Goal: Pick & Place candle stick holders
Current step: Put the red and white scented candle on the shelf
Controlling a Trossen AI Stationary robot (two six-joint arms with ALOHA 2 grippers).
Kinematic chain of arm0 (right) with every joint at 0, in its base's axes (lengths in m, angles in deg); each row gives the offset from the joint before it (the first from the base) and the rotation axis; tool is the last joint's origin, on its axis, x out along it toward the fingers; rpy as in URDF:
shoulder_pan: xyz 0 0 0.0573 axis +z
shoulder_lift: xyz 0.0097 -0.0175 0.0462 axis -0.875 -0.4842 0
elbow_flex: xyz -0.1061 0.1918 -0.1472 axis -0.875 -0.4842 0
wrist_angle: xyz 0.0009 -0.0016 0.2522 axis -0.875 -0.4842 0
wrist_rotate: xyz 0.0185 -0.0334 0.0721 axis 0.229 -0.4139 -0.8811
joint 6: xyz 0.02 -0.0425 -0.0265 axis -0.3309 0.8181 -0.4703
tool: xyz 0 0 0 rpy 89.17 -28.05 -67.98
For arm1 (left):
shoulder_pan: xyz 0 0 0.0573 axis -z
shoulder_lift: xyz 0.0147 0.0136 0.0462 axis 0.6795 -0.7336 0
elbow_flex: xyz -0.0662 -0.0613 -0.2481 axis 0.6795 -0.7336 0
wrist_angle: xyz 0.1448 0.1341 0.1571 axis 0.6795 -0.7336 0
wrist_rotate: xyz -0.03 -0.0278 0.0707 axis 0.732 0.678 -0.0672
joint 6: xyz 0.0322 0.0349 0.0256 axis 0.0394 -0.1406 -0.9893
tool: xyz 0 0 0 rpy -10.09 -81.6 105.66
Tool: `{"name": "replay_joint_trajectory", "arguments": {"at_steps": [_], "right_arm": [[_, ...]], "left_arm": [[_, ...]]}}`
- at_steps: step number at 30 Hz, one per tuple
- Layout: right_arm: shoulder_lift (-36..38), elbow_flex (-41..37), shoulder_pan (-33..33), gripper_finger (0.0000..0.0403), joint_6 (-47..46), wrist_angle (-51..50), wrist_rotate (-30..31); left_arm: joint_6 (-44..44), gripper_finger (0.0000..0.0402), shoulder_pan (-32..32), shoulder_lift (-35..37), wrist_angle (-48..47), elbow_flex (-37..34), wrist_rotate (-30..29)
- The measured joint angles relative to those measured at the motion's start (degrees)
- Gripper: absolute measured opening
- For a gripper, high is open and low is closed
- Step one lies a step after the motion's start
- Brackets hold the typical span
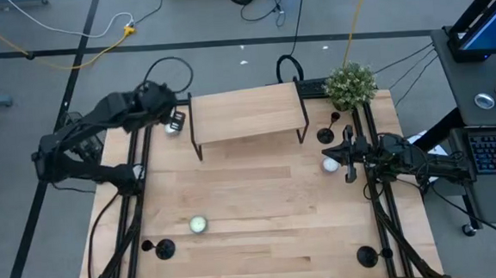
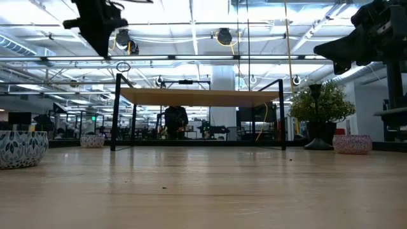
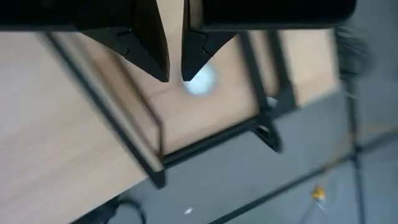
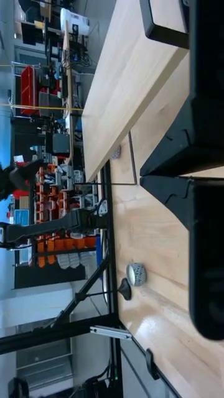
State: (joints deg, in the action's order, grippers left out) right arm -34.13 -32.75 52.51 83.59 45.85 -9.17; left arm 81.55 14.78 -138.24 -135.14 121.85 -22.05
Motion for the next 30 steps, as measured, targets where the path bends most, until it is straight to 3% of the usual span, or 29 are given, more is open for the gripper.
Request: {"name": "replay_joint_trajectory", "arguments": {"at_steps": [3, 7, 21, 30], "right_arm": [[0.0, 0.0, 0.0, 0.0, 0.0, 0.0, 0.0], [0.0, 0.0, 0.0, 0.0, 0.0, 0.0, 0.0], [0.0, 0.0, 0.0, 0.0, 0.0, -0.2, 0.0], [0.0, 0.0, 0.0, 0.0, 0.0, -0.2, 0.0]], "left_arm": [[-9.9, 0.0046, -2.8, -2.0, 0.4, 0.0, -0.3], [-13.9, 0.0047, -4.5, -4.1, 0.4, 0.0, -2.2], [-8.7, 0.0047, -6.1, -4.5, 0.3, 0.0, -3.6], [-6.0, 0.0047, -14.0, -4.5, 0.3, -2.3, 5.3]]}}
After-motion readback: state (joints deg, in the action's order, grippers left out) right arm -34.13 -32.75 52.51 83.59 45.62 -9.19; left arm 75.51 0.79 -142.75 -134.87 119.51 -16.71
